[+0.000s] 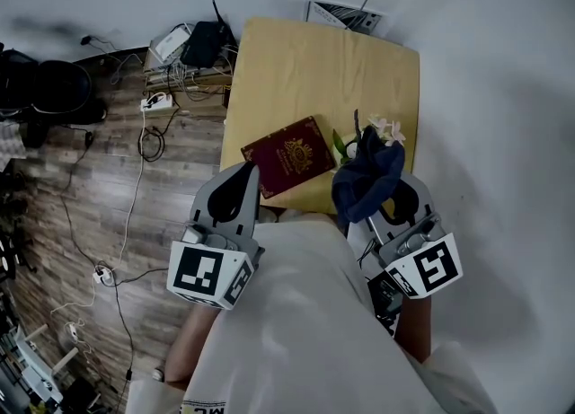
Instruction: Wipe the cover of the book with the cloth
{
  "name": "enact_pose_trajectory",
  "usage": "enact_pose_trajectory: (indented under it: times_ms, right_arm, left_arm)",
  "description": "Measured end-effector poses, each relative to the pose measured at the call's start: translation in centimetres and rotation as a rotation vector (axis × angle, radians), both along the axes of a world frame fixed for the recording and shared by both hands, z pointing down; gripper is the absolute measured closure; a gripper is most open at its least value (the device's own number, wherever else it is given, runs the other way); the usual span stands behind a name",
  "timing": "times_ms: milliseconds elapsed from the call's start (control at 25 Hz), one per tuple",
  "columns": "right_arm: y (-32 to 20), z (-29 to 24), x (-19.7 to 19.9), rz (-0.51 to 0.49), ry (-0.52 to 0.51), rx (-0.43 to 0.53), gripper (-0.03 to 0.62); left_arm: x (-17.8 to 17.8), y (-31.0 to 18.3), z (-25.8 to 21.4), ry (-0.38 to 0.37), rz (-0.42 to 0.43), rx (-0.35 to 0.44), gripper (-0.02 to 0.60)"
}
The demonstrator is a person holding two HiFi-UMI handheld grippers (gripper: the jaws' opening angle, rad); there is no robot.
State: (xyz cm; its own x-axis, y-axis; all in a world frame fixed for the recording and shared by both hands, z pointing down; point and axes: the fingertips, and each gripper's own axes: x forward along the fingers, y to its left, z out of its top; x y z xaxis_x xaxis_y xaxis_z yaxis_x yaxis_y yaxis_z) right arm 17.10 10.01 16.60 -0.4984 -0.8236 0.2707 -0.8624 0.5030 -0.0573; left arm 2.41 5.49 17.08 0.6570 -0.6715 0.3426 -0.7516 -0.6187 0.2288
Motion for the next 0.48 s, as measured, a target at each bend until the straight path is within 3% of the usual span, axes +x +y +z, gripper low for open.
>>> enact_pose_trajectory:
  times_ms: [480]
  right_arm:
    - [0.9,1.2,-1.3,-0.003,-0.019,-0.038,0.451]
  left_arm:
    - [0.4,1.6,1.0,0.014,0.007,-0.043,0.574]
